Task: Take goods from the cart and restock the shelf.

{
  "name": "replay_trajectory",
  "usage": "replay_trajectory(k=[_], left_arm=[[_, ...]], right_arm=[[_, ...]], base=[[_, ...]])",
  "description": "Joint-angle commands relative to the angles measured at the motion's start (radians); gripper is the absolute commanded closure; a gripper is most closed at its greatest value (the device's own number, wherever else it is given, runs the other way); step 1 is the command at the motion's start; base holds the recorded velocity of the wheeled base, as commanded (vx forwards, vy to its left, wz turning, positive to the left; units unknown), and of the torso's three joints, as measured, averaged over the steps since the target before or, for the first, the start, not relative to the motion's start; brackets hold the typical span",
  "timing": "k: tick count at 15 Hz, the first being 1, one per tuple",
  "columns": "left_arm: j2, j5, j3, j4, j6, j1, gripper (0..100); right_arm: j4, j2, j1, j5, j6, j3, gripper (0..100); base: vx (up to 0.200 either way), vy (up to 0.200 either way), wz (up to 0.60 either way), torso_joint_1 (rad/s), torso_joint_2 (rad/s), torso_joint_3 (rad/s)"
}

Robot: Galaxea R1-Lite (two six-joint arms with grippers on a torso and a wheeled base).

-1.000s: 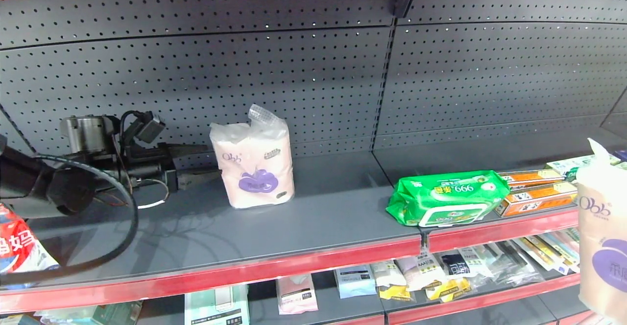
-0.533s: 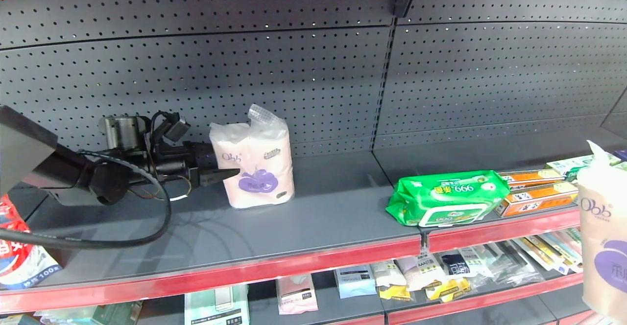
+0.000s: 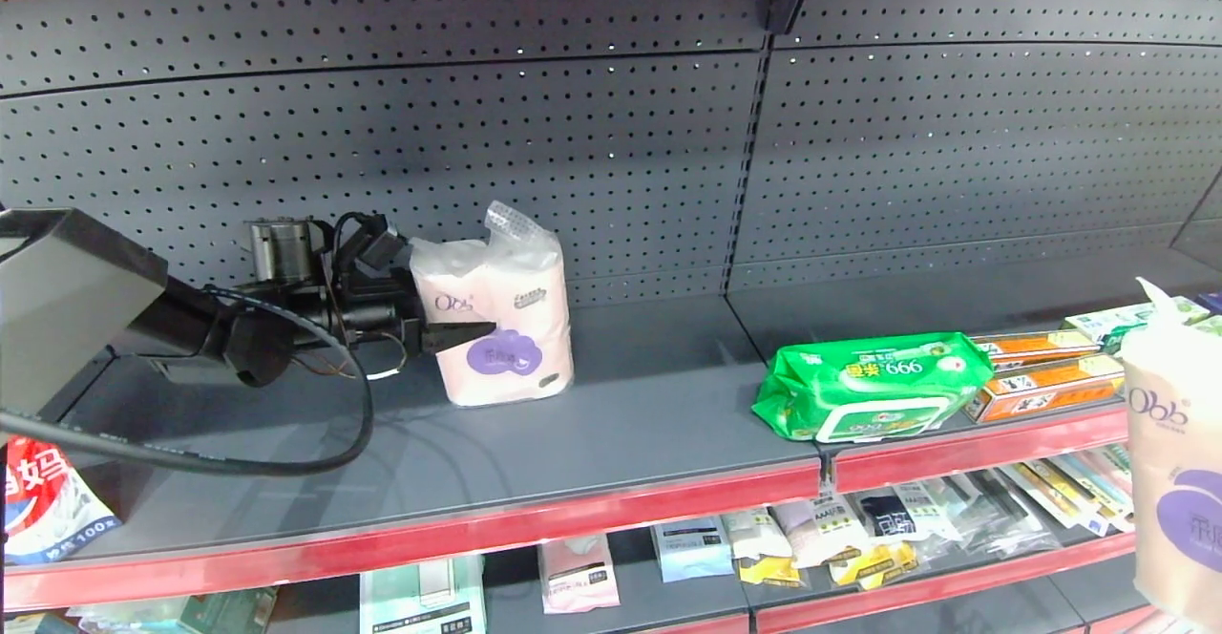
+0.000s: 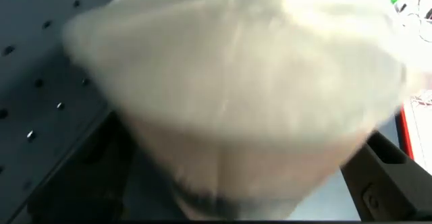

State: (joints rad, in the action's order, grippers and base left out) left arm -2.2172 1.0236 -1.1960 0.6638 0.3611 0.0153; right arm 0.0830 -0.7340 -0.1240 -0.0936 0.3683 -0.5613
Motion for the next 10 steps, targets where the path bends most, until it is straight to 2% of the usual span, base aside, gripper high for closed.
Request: replay_trajectory(k=[1,6,9,10], left_arm=[[-0.007,0.000,-0.017,0.000,-0.002,0.008,0],[-0.009,-0.002,-0.028,0.000,-0.024,0.014,0],[-0.022,-0.022,-0.031,0.022,-0.025,0.020,0],[-0.030,-0.022,-0.031,0.046,-0.027,0.020,100]], right_arm=[[0.000,-0.004,0.000,0.000,0.000,0.000,100],[0.000,-0.005,0.000,0.000,0.000,0.000,100],[0.000,-0.011,0.000,0.000,0.000,0.000,100],[0.000,-0.011,0.000,0.000,0.000,0.000,100]], base=[[0.000,0.000,0.00,0.000,0.00,0.000],[0.000,0.000,0.00,0.000,0.00,0.000],[0.000,0.000,0.00,0.000,0.00,0.000],[0.000,0.000,0.00,0.000,0.00,0.000]])
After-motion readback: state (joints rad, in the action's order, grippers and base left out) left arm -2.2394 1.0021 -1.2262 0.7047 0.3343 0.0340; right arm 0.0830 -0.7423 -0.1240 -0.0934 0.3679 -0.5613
